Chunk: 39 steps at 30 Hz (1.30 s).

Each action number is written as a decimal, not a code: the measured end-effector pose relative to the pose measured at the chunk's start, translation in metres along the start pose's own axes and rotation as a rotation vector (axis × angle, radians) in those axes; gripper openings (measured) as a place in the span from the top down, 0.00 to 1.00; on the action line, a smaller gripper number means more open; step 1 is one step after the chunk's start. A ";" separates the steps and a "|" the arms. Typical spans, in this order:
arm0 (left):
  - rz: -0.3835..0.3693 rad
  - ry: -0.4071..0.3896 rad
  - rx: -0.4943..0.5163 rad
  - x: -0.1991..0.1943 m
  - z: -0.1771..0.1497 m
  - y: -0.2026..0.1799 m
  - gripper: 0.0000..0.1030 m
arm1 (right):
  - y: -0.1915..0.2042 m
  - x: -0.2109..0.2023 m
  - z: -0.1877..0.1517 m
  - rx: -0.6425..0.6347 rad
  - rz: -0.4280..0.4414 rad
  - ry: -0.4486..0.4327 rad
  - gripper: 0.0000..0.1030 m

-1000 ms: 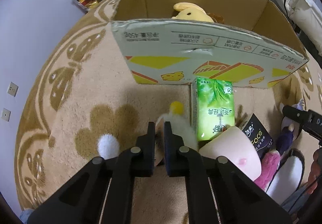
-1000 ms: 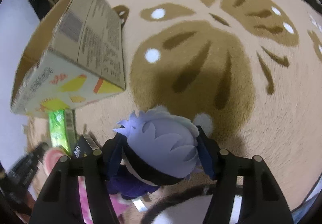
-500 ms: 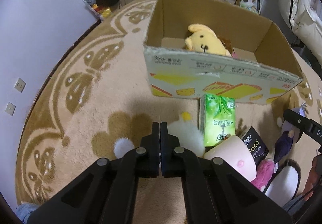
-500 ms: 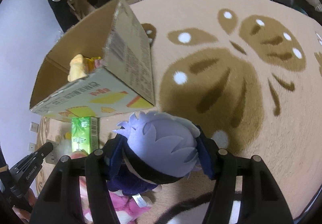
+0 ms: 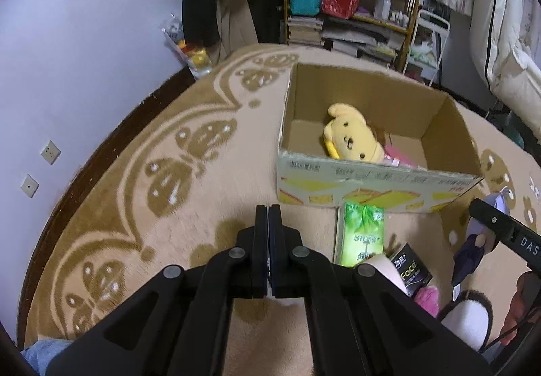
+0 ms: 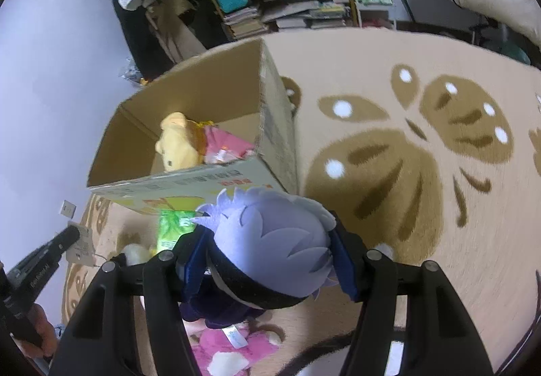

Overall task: Organize soft objects
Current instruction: 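Lift the fluffy plush and white-haired doll over the box with both grippers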

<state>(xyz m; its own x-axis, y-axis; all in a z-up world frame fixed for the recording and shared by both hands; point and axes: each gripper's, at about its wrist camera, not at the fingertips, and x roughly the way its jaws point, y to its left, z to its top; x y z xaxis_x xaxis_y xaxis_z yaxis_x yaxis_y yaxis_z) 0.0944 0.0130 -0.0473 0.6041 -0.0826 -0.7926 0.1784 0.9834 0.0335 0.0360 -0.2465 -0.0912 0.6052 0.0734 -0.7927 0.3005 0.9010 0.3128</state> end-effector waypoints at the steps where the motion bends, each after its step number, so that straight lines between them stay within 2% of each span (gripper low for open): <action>1: 0.003 -0.011 -0.002 -0.003 0.001 0.001 1.00 | 0.003 -0.002 0.001 -0.011 -0.001 -0.009 0.35; 15: 0.038 -0.097 0.001 -0.029 0.014 0.002 1.00 | 0.030 -0.031 0.012 -0.094 0.051 -0.112 0.35; 23: 0.042 -0.148 -0.006 -0.045 0.026 0.003 1.00 | 0.036 -0.038 0.017 -0.111 0.074 -0.142 0.35; 30: 0.052 -0.209 0.008 -0.057 0.042 -0.001 1.00 | 0.041 -0.042 0.023 -0.133 0.103 -0.172 0.35; 39: 0.053 -0.273 0.038 -0.064 0.073 -0.008 1.00 | 0.054 -0.041 0.041 -0.192 0.085 -0.231 0.35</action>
<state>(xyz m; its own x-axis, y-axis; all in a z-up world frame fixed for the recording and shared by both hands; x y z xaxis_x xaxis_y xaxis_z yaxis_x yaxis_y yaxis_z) 0.1105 -0.0010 0.0475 0.7996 -0.0765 -0.5956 0.1668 0.9811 0.0980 0.0574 -0.2188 -0.0203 0.7805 0.0727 -0.6210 0.1098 0.9618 0.2507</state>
